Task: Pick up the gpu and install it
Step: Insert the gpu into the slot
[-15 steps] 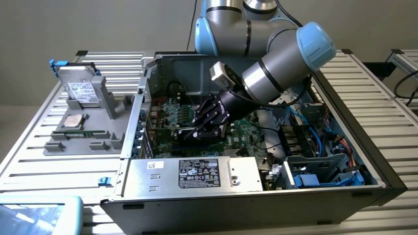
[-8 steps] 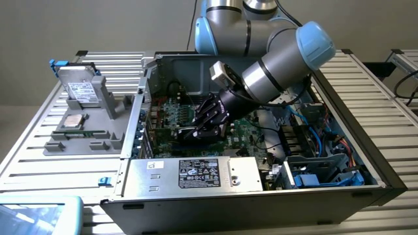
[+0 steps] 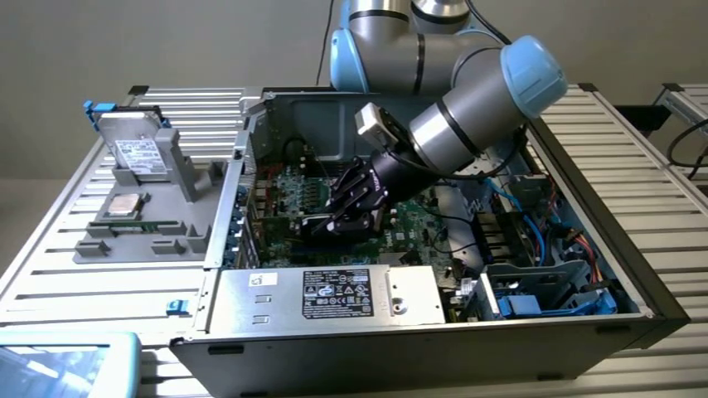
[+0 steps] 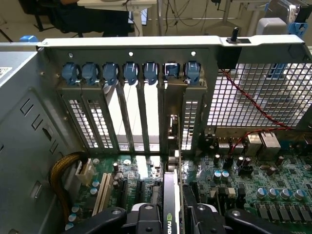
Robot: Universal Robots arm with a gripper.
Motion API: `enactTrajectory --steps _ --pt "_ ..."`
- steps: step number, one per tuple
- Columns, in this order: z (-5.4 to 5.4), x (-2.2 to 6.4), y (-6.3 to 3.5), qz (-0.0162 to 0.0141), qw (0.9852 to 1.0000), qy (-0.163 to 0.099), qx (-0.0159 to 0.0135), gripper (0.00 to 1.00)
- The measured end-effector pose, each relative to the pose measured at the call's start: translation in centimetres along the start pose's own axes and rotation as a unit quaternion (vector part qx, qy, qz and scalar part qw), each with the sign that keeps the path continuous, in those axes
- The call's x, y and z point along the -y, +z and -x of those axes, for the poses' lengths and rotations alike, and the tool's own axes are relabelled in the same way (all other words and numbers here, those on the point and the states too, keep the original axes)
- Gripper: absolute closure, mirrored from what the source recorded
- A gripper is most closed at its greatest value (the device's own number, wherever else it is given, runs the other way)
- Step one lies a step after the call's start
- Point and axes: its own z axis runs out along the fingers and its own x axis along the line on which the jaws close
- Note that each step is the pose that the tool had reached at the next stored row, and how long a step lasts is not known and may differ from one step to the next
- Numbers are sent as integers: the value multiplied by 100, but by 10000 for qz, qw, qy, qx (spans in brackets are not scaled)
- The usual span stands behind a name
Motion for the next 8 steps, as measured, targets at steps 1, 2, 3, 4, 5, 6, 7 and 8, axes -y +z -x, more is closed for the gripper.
enactTrajectory --steps 1,2,3,4,5,6,7,8 --pt "2 0 0 0 10000 1 0 72" --pt "3 0 0 0 10000 1 -1 72" --pt "3 0 1 0 10000 1 -1 72" --pt "3 0 1 0 10000 2 -1 72" --pt "3 0 1 0 10000 2 -2 72" --pt "3 0 1 0 10000 2 -1 72" --pt "3 0 1 0 10000 1 -1 72" --pt "3 1 1 0 10000 1 -1 72"
